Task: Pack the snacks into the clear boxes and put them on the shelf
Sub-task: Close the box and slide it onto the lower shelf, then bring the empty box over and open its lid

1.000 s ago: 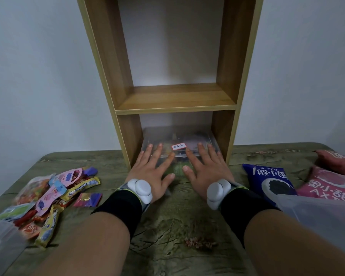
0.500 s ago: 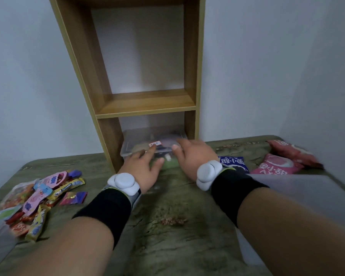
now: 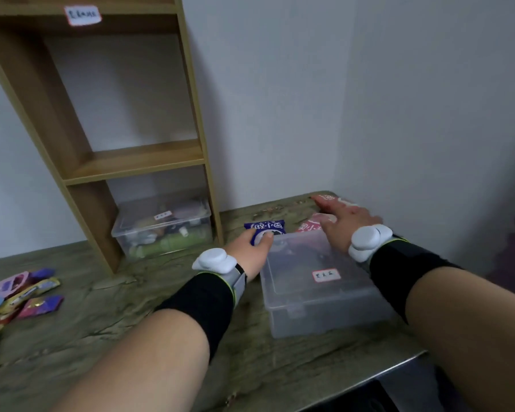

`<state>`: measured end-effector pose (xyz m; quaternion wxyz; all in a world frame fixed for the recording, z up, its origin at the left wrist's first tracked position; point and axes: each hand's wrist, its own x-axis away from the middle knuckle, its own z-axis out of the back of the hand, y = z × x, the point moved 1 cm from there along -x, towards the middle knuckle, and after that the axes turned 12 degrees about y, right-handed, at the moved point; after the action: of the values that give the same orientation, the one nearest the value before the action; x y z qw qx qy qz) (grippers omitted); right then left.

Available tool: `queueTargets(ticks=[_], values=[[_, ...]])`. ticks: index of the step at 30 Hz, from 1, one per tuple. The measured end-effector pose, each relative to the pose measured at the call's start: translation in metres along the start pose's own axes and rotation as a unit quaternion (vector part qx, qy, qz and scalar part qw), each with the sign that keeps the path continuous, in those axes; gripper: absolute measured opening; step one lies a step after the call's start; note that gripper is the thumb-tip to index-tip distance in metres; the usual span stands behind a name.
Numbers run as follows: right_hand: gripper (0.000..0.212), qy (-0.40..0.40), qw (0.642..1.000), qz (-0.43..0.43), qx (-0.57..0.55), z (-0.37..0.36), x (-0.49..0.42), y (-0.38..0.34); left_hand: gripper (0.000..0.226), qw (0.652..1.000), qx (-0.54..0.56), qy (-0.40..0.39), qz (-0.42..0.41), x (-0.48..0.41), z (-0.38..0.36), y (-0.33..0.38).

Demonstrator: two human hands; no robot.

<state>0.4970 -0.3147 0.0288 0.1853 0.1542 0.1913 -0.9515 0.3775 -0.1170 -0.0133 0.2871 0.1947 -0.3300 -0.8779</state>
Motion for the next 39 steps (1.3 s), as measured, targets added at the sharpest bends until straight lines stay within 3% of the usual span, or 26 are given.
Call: queueTargets(ticks=[2, 5, 8, 15, 24, 31, 34, 37, 39], values=[[0.050, -0.034, 0.998, -0.027, -0.042, 0.002, 0.008, 0.015, 0.062, 0.999, 0.023, -0.020, 0.031, 0.006, -0.008, 0.003], [0.053, -0.137, 0.989, -0.058, 0.009, -0.001, 0.016, 0.015, 0.065, 0.997, 0.036, -0.036, 0.062, 0.012, -0.010, 0.003], [0.062, -0.131, 0.990, -0.052, 0.017, -0.002, 0.025, 0.001, 0.065, 0.997, 0.038, -0.028, 0.065, 0.016, -0.003, 0.002], [0.056, -0.176, 0.984, 0.029, -0.005, -0.019, 0.051, -0.068, 0.075, 0.995, -0.002, 0.015, 0.101, 0.029, 0.052, -0.051], [0.081, -0.164, 0.982, 0.084, 0.048, -0.057, 0.073, -0.193, 0.076, 0.977, -0.040, 0.118, 0.172, 0.023, 0.133, -0.164], [0.081, -0.192, 0.978, 0.082, 0.005, -0.083, 0.063, -0.231, 0.072, 0.973, -0.038, 0.152, 0.171, 0.008, 0.150, -0.204], [0.088, -0.175, 0.979, 0.101, 0.009, -0.081, 0.065, -0.228, 0.077, 0.978, -0.102, 0.139, 0.119, 0.015, 0.161, -0.196], [0.091, -0.131, 0.970, 0.201, -0.029, -0.073, 0.072, -0.219, 0.092, 0.980, -0.149, 0.128, -0.040, 0.040, 0.174, -0.179], [0.095, -0.136, 0.947, 0.281, -0.070, -0.067, 0.078, -0.213, 0.104, 0.966, -0.208, 0.077, -0.134, 0.057, 0.177, -0.172]])
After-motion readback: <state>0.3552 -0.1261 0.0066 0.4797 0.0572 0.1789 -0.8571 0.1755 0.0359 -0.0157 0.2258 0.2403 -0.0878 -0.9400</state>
